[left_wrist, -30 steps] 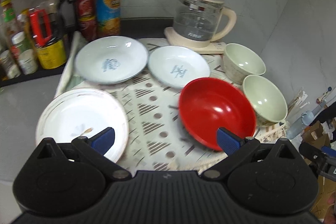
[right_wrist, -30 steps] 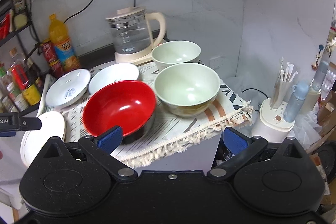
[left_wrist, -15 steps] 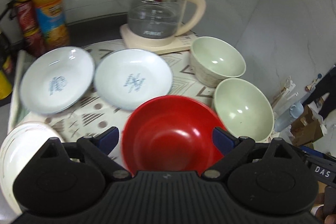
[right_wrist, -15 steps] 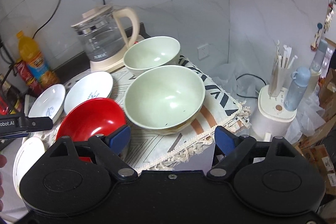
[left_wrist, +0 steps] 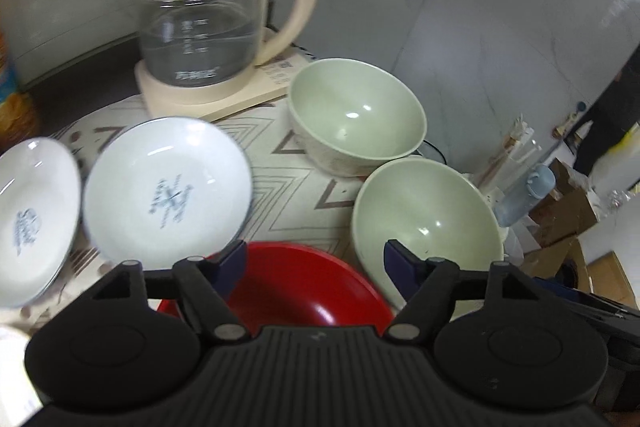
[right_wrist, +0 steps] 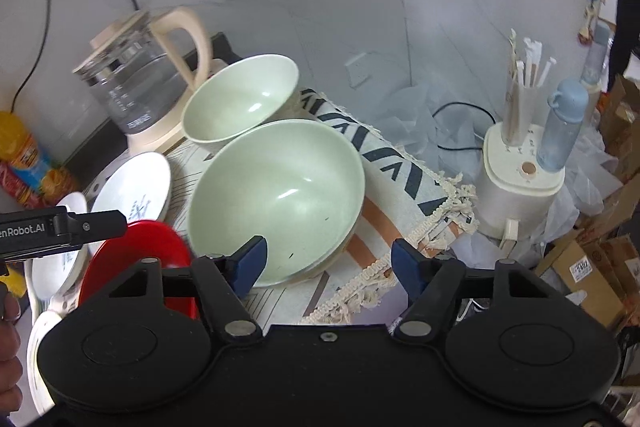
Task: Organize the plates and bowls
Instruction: 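Move both grippers toward the large pale green bowl, then close both grippers on the large green bowl rim and lift it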
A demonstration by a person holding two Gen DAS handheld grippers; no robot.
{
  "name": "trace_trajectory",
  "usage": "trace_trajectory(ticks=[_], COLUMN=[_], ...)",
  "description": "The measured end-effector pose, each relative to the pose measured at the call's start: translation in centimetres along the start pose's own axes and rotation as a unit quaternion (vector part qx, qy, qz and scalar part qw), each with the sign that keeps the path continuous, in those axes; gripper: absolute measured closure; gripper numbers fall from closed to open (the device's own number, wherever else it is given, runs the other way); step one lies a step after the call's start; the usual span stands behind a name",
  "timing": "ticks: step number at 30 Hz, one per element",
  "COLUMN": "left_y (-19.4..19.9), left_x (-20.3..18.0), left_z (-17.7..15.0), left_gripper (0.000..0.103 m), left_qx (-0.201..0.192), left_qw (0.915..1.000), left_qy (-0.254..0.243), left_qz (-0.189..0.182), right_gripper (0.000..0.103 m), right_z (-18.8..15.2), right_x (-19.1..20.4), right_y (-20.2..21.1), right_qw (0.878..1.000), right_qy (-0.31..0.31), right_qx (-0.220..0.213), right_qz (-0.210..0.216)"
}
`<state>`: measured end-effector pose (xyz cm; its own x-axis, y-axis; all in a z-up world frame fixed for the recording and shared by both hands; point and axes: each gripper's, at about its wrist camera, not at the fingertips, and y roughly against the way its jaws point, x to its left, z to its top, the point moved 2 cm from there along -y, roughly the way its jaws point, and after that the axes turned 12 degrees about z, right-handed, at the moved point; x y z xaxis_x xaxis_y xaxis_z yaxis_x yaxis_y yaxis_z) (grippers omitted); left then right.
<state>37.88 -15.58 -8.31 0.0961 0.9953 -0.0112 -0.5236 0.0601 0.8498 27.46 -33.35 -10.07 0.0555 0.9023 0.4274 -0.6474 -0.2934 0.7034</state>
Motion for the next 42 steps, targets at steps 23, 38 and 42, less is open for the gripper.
trace_trajectory(ticks=[23, 38, 42], left_y=[-8.3, -4.7, -2.6], left_x=[-4.3, -4.6, -4.3], left_z=[2.2, 2.6, 2.4], left_gripper=[0.089, 0.090, 0.090], left_qx=[0.090, 0.043, 0.029], left_qw=[0.9941, 0.9971, 0.9984], left_qy=[-0.043, -0.043, -0.029], left_qz=[-0.042, -0.047, -0.039], right_gripper=[0.085, 0.088, 0.088], right_z=[0.8, 1.5, 2.0], right_x=[-2.6, -2.0, -1.8], right_y=[-5.0, -3.5, -2.2], right_qw=[0.995, 0.997, 0.998], right_qy=[-0.095, -0.073, -0.065], right_qx=[0.023, -0.001, -0.018], right_qz=[-0.017, -0.008, 0.003])
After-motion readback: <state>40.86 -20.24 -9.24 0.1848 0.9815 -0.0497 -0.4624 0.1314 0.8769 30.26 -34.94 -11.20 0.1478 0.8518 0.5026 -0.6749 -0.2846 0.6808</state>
